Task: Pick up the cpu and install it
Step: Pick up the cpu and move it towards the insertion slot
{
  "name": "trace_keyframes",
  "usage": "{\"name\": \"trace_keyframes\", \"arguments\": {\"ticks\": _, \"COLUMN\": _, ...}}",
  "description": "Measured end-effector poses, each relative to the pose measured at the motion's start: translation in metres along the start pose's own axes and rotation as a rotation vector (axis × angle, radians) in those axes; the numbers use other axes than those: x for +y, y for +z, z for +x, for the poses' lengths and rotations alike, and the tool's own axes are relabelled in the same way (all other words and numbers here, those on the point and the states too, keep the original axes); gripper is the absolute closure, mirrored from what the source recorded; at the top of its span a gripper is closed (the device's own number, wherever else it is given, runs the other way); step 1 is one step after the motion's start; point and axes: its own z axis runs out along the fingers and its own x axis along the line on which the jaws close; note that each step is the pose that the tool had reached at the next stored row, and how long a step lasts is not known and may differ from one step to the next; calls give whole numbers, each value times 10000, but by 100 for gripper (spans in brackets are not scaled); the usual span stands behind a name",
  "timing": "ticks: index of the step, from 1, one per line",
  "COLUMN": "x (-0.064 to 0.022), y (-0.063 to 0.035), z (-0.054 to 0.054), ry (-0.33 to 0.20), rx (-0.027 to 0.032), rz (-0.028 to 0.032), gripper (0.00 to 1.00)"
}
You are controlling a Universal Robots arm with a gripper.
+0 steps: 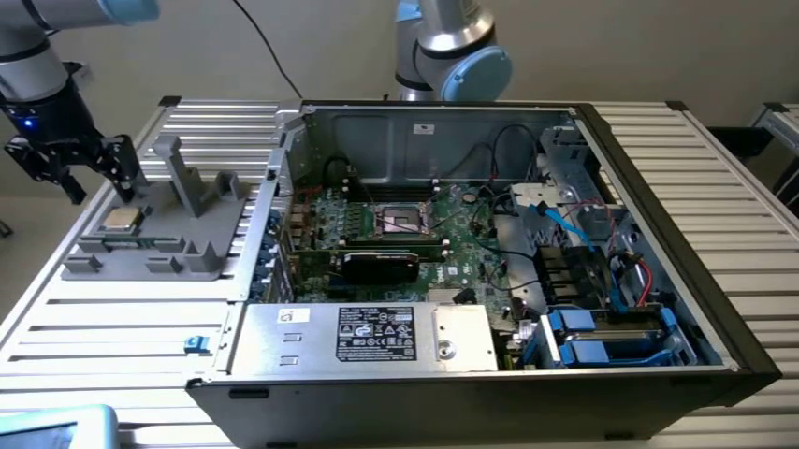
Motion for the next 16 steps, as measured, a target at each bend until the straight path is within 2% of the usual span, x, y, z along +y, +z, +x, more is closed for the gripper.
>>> {"name": "trace_keyframes", "arguments": {"ticks": 11, "x": 0, "y": 196, "z": -16, "ry": 13, "rx": 70, "rz": -22, "gripper": 26}}
{"name": "trace_keyframes", "arguments": {"ticks": 16, "x": -1, "y": 248, "z": -48, "ry": 20, "rx": 160, "rz": -111, "gripper": 26}}
